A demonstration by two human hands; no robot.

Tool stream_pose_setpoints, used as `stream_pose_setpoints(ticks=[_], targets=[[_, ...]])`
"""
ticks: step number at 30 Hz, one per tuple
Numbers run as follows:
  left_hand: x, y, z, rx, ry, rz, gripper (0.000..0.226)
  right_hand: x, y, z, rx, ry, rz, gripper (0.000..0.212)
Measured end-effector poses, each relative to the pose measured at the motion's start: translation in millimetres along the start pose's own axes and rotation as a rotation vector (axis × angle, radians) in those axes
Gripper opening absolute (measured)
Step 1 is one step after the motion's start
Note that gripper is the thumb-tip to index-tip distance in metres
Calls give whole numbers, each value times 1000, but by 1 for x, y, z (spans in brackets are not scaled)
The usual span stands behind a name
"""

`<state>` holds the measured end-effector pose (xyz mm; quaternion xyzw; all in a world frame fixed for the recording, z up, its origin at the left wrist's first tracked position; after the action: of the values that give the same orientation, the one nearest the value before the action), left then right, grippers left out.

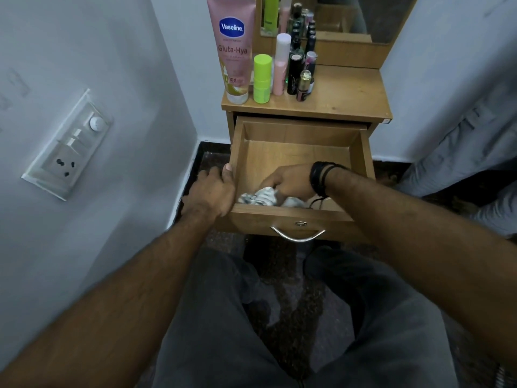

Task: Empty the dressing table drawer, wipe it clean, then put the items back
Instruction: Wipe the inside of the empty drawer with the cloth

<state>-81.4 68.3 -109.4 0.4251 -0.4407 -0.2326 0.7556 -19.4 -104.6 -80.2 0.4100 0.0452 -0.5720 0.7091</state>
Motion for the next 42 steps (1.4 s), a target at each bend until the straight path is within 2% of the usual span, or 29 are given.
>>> stream_pose_setpoints(ticks=[3,6,9,11,14,18,22,28,31,33,36,37,39,42], targets=[[-1,0,0,-3,-7,12,77,38,18,24,-32,-147,81,40],[-1,0,-1,3,-21,12,77,65,27,41,-77,-300,274,35],[-1,-1,0,-2,-21,2,76,66,20,40,-93,-357,307,38],[-1,0,0,-6,-20,-8,75,60,18,32,-38,-316,223,36],[1,2,0,-9,-28,-5,72,49,13,17,98,-210,-50,44],[4,2,3,-7,-33,-10,70,18,-12,-7,132,-50,-317,45],[3,2,2,-12,-30,-10,69,13,-8,-9,100,-46,-216,48],[0,0,0,-16,-30,-6,72,58,11,24,-25,-336,98,48],[-1,-1,-1,-17,-22,-14,73,65,23,14,149,-383,138,37],[-2,-1,-1,-15,-25,-8,73,64,43,5,383,-379,139,29],[-3,-2,-2,-17,-22,-3,73,73,75,1,747,-471,192,24],[-4,-2,-2,-17,-21,-3,73,76,76,-2,785,-502,226,26],[-4,-2,-2,-19,-17,-9,72,76,64,-16,726,-535,323,34],[-4,-4,-2,-27,-15,-17,72,63,39,-42,647,-463,389,44]])
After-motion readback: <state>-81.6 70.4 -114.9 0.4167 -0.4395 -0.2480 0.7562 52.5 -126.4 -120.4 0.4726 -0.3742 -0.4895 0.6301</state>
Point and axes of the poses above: each hand's wrist, its own z-axis away from the middle knuckle, its own y-axis out of the back of the hand, x = y × z, the point moved 6 cm from there along -z, towards the middle knuckle
